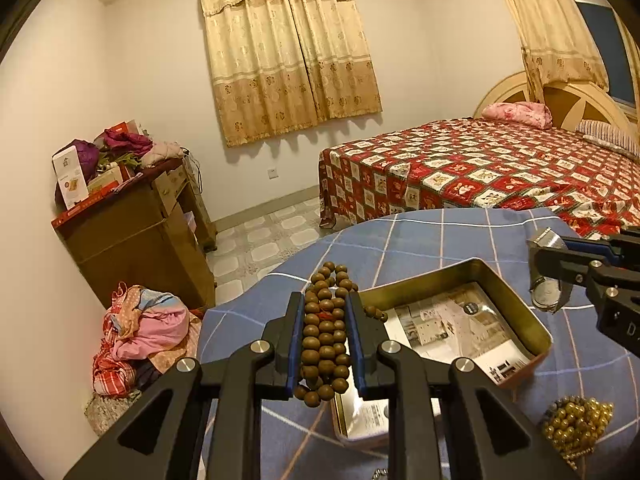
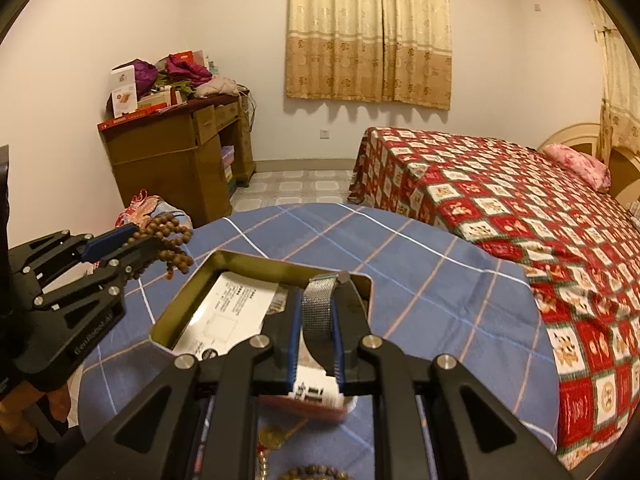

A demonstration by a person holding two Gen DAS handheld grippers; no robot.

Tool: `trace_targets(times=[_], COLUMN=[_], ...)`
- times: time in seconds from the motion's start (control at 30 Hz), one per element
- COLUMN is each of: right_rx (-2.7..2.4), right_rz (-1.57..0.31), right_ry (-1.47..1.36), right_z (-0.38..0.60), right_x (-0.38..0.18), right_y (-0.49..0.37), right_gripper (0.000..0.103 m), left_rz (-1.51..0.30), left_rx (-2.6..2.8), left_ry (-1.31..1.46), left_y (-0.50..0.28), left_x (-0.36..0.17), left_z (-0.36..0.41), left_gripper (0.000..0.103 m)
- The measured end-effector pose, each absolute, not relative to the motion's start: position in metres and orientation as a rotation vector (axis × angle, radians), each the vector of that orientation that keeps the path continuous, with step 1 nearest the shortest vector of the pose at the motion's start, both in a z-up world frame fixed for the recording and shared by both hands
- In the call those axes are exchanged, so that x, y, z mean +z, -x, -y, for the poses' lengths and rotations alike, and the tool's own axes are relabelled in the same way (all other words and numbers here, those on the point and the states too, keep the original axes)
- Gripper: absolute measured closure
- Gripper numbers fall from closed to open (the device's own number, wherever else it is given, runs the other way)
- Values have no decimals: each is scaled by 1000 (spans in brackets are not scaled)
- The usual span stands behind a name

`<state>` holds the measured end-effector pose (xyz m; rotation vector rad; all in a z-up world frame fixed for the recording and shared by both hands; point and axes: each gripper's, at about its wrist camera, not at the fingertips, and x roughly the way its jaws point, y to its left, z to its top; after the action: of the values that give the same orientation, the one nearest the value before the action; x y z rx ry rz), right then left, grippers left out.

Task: Organize jewelry
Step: 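Carry both items over the pink tin while the right gripper releases the watch inside, then lower the wooden bead strand into the tin and open the left gripper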

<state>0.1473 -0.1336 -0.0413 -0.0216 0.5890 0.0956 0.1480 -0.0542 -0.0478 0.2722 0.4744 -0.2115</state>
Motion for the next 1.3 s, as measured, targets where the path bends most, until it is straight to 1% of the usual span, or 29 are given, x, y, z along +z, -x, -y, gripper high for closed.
trace_targets(times=[0.47, 0.93, 1.1, 1.13, 1.17, 1.2, 1.23, 1.27, 1.3], right_rx=[112, 100, 96, 96, 97, 91, 84, 79, 78], right_rz=[-659, -750, -764, -765, -759, -754, -749, -745, -747], right_ry=[44, 56, 54, 52, 48, 47, 48, 47, 48], right_z=[126, 124, 124, 124, 125, 125, 126, 127, 127], right_x=[-62, -92, -93, -94, -92, -91, -90, -89, -88], right_y=[-193, -209, -208, -208, -206, -206, -204, -202, -203], right_gripper=[87, 87, 84, 82, 74, 66, 63, 60, 60], left_rz=[-529, -594, -609, -609, -610, -607, -596, -580, -570], left_rx=[-202, -188, -185, -179, -182, -179, -166, -155, -157], left_ry=[-323, -356, -373, -374, -371, -371, -376, -380, -377], left_y=[-189, -209, -211, -210, -210, -210, -208, -206, -205], left_x=[-69, -91, -95, -95, -94, -94, -92, -90, -88], left_z=[73, 77, 79, 79, 79, 79, 80, 79, 79], left_gripper=[82, 82, 81, 79, 72, 59, 50, 37, 35])
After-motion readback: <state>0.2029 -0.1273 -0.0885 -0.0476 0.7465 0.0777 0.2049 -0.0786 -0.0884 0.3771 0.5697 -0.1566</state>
